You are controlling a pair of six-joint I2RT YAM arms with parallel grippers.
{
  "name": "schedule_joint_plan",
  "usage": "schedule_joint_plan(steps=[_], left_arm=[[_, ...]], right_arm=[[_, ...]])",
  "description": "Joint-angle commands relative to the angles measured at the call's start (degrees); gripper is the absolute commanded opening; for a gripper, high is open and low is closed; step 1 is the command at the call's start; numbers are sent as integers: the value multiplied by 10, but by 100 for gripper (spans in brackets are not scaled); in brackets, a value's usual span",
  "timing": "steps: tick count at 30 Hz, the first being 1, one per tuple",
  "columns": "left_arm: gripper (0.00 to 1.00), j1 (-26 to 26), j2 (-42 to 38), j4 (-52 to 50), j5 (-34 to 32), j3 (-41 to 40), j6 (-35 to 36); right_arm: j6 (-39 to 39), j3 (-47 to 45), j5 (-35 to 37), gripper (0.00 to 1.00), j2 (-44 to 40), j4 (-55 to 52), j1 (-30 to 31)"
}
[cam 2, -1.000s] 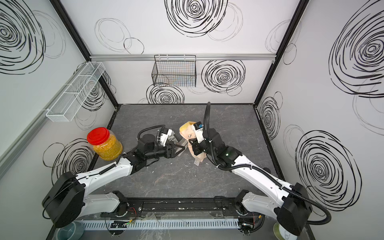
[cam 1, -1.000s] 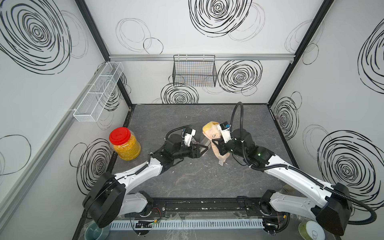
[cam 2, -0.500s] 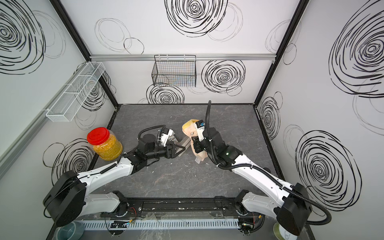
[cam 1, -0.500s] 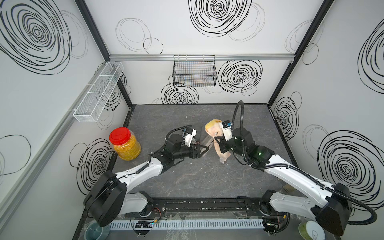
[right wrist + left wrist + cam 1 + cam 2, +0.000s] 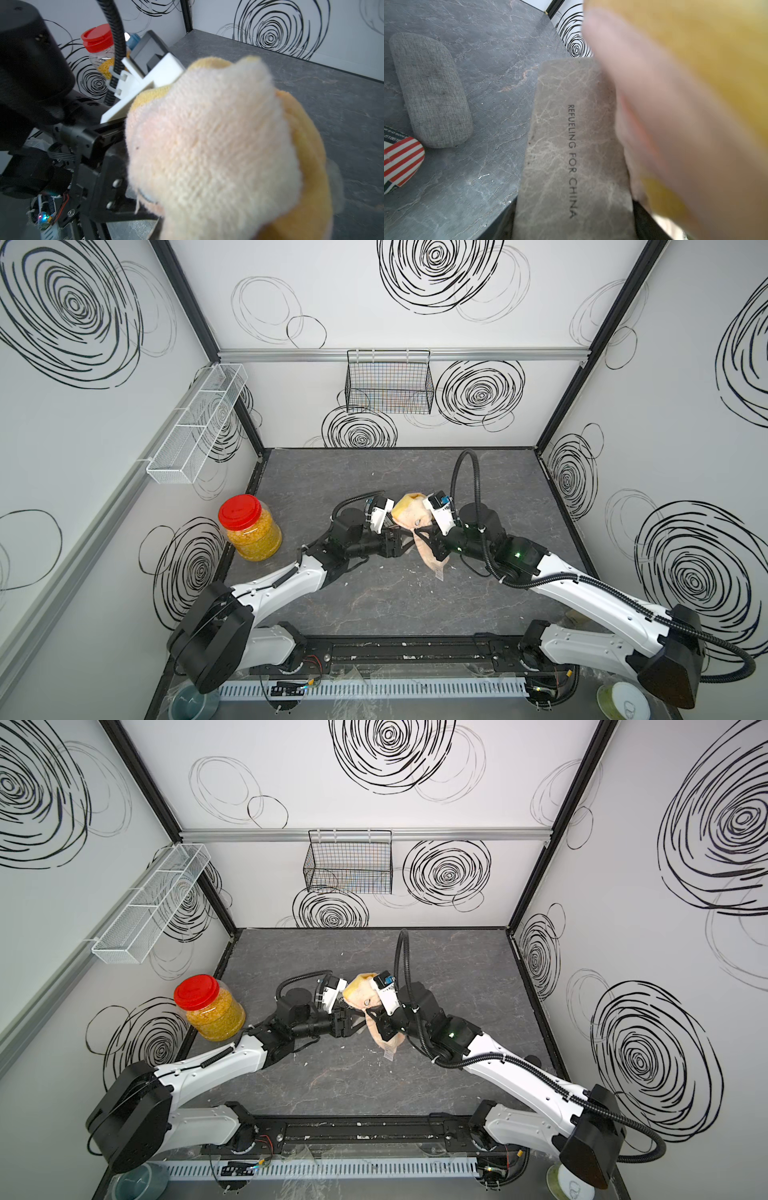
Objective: Wipe the eyeglass case
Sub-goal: Wipe the dirt from the eyeglass case.
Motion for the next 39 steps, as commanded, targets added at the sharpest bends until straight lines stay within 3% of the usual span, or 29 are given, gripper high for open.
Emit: schedule_joint_plan(steps=[1,5,8,10,14,20,22,26,29,31,35,39], left_arm=[[60,-3,-14,69,15,23,12],[60,-2,-26,68,11,15,13],[60,-3,-33,68,6,10,13],[60,-2,-34,69,4,9,14],[60,-2,-27,69,3,13,14],[60,-1,-22,74,5,16,12],[60,0,-23,74,6,16,11],[60,-2,-32,67,4,14,15],[60,-1,-38,65,2,10,16],[61,0,-39,63,1,10,17],[61,1,-38,62,-2,11,17],[60,1,-36,64,1,13,18]], right_arm=[[19,9,101,19,20,-15,-26],[61,29,145,19,38,-47,-76],[36,33,77,20,35,-44,-86],[20,24,25,20,25,-30,-71],[-18,-9,9,20,0,16,-1],[-14,-27,-34,20,-8,28,16],[-7,-29,0,19,-4,30,15],[21,-6,149,19,16,-5,-4],[49,20,198,19,30,-43,-29],[48,29,178,19,31,-49,-33],[2,17,32,19,15,-22,-16],[-21,-11,-25,20,-6,19,23]])
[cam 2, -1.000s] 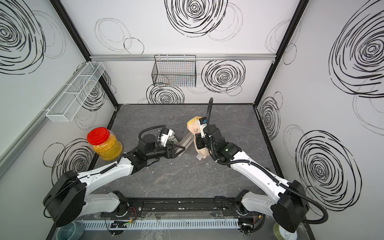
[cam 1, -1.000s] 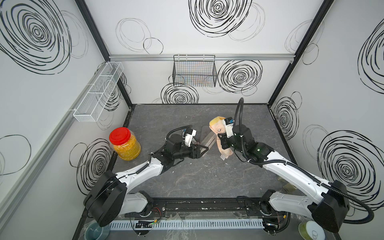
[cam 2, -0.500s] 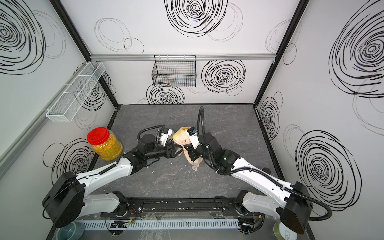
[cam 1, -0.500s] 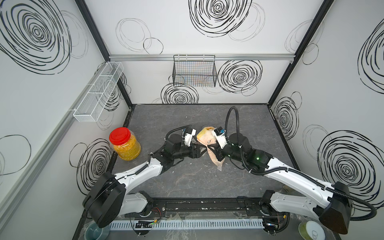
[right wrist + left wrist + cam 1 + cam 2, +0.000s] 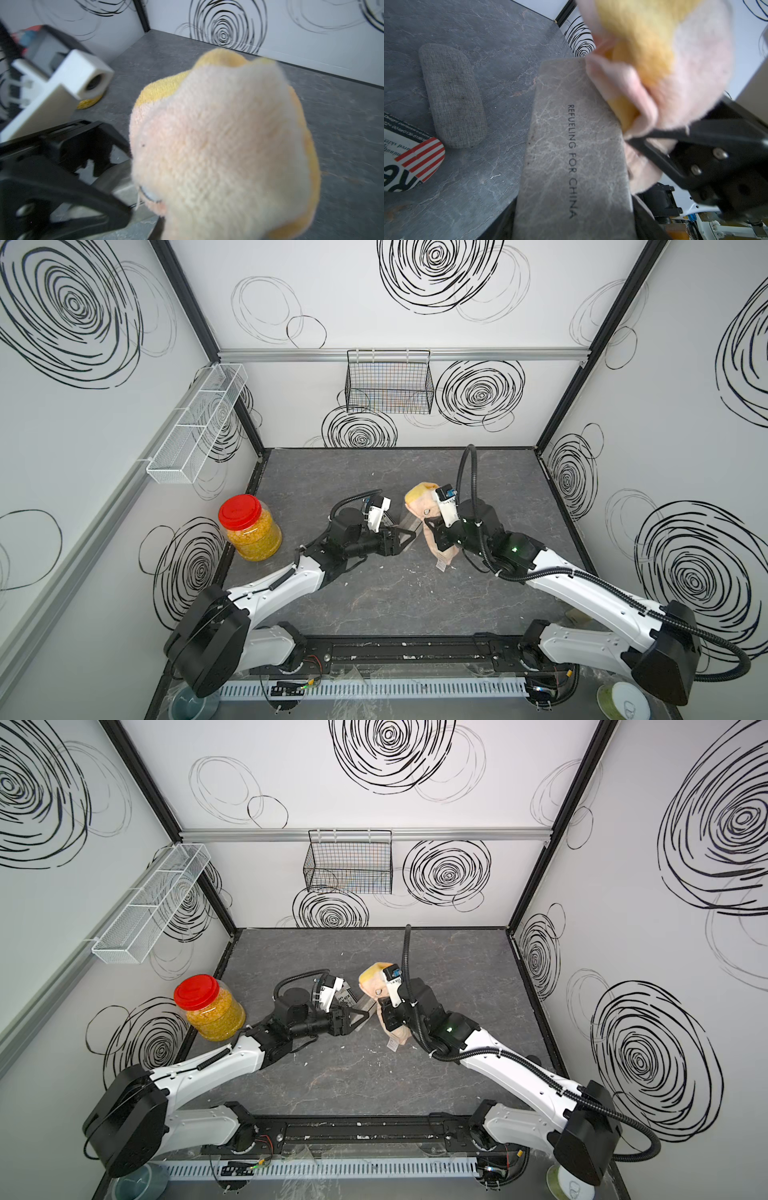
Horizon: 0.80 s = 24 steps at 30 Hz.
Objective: Wipe the eyeglass case
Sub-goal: Wipe the dirt from the eyeglass case.
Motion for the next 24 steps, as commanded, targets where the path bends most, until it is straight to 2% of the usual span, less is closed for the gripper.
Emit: schedule_joint_plan(steps=[1,3,7,10,16,19,24], left_arm=[[61,-2,-22,77,26,14,16],[61,-2,-22,78,27,15,16],[61,-1,-22,78,28,16,15],[61,-1,-27,78,27,14,13],[60,8,-41,89,33,7,0],[60,23,-51,112,42,-1,-12],[60,61,-69,147,61,-13,-40]], right_arm=[[-23,-14,-86,20,-19,27,22],[-21,-19,-86,20,-22,26,23],[10,-19,48,19,-16,18,17],[35,-4,95,19,-4,-10,-15],[91,-9,64,19,-8,-26,-104],[95,-17,49,19,-19,-32,-126],[74,-31,-20,20,-24,-34,-137]])
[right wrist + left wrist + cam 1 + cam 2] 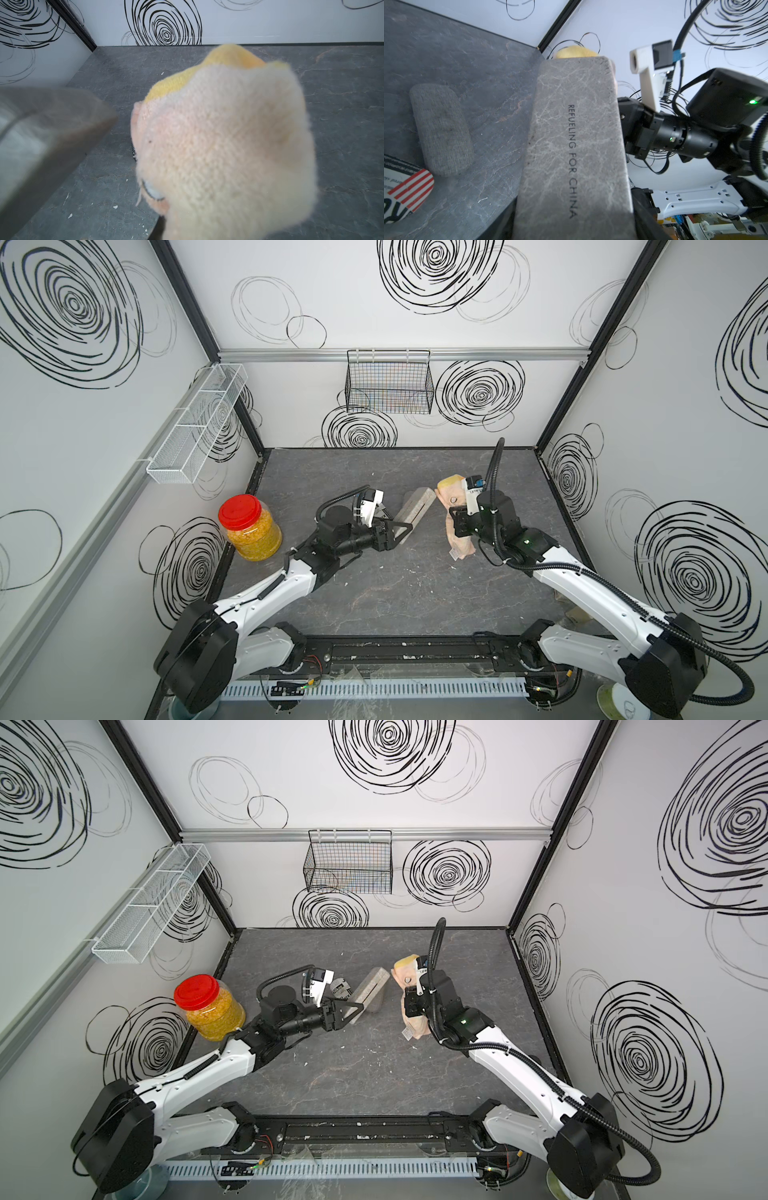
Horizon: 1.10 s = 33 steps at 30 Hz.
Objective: Wipe the eyeglass case
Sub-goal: Wipe the dirt from the eyeglass case.
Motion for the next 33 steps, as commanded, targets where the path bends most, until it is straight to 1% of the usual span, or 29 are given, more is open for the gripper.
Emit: schedule_joint_plan(steps=[1,3,4,5,7,9,12,14,16,17,19,20,21,22,24,26,28,30,33], left_arm=[[60,23,-19,94,28,-4,-26],[60,25,-21,90,32,3,-22],[60,25,-20,84,32,6,-18],[60,23,-19,79,34,10,-16],[60,21,-16,74,37,13,-12],[60,18,-11,55,40,20,0],[60,12,-1,13,45,31,22],[60,9,1,10,54,34,23],[60,3,6,-4,62,41,31],[60,0,8,-18,63,46,39],[60,-4,8,-36,61,50,50],[60,-4,7,-38,61,49,51],[60,-5,7,-39,62,48,51],[60,-6,6,-39,62,47,51],[60,-7,7,-42,64,46,53],[60,-7,9,-47,63,46,58],[60,-7,9,-49,61,47,59],[60,-7,9,-49,58,48,59],[60,-7,10,-48,56,51,59]], right_arm=[[-10,-16,-63,20,-17,-6,-1],[-42,-21,-134,20,-7,4,3],[-49,-20,-156,20,-2,4,11],[-57,-16,-163,20,1,4,24],[-78,-10,-150,19,7,7,63],[-87,-6,-147,20,10,13,89],[-106,-4,-177,19,10,26,102],[-115,5,-178,20,16,16,106],[-115,13,-153,19,24,4,107],[-120,16,-119,18,25,5,108],[-97,20,-20,15,25,-3,106],[-89,23,21,15,24,-6,100],[-88,24,37,15,21,-6,91],[-87,24,37,16,19,-5,82],[-86,25,23,17,15,2,68],[-94,25,5,18,16,6,67],[-113,27,-36,14,21,5,71],[-113,25,-62,12,24,3,87],[-129,11,-83,13,16,17,127]])
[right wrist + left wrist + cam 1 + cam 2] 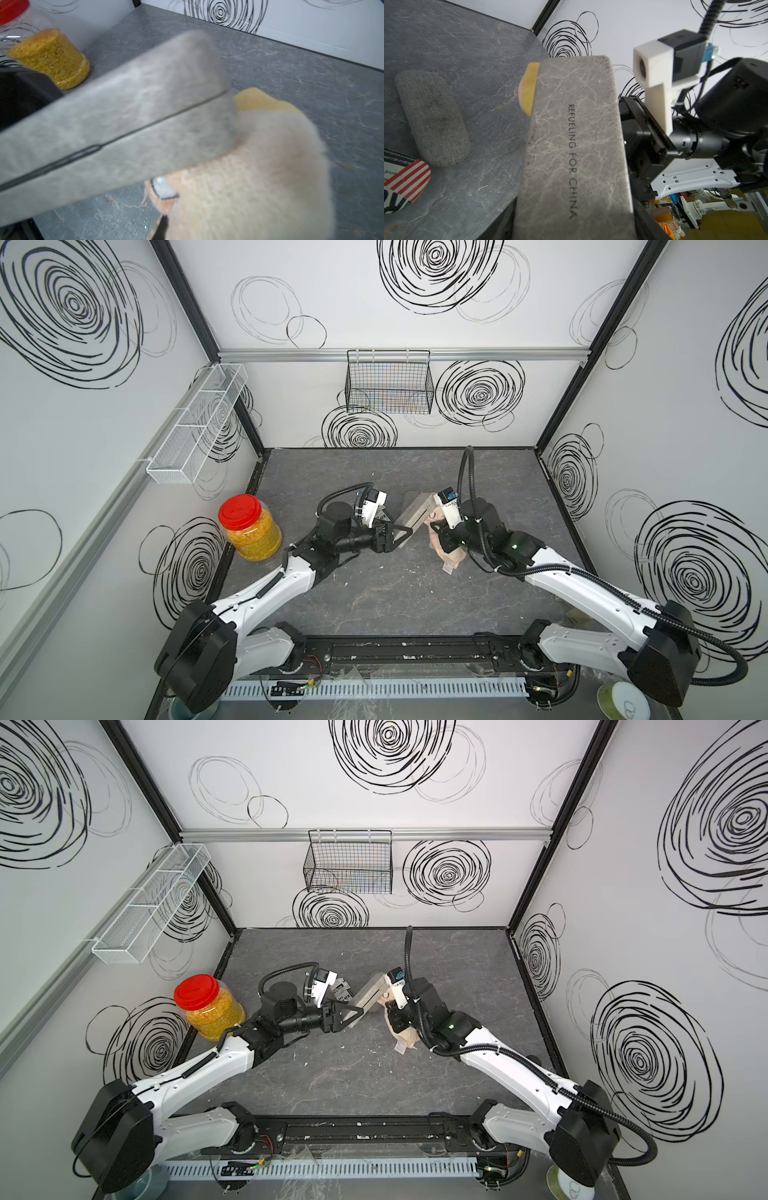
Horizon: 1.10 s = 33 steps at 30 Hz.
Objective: Wipe the eyeglass case
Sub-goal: Wipe the dirt from the eyeglass case.
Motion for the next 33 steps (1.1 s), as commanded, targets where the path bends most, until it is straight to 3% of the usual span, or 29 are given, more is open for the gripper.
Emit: schedule_joint_plan(steps=[1,6,11,13,17,19,21,25,28,30,33], left_arm=[[60,-3,1,32,9,24,16],[60,-4,2,35,8,21,17],[60,-7,3,44,10,19,9],[60,-7,0,43,8,18,8],[60,-7,-9,37,3,15,9],[60,-7,-12,38,1,14,10],[60,-7,-12,40,0,15,7],[60,-8,-5,43,0,16,7],[60,-8,-3,45,0,13,5],[60,-9,-4,48,-1,10,3],[60,-10,-4,49,-5,6,3]], right_arm=[[-25,-1,-47,13,-13,24,39],[-34,-17,-59,15,-44,30,54],[-12,-17,64,14,-39,31,31],[5,-7,76,14,-27,23,-2],[11,12,50,14,-8,9,-31],[-3,14,-17,14,-6,11,-29],[-1,6,-45,15,-7,28,-13],[-9,-19,-33,14,-12,64,45],[-3,-26,-47,14,-20,79,52],[-5,-31,-28,14,-25,86,52],[17,-29,76,14,-24,80,48]])
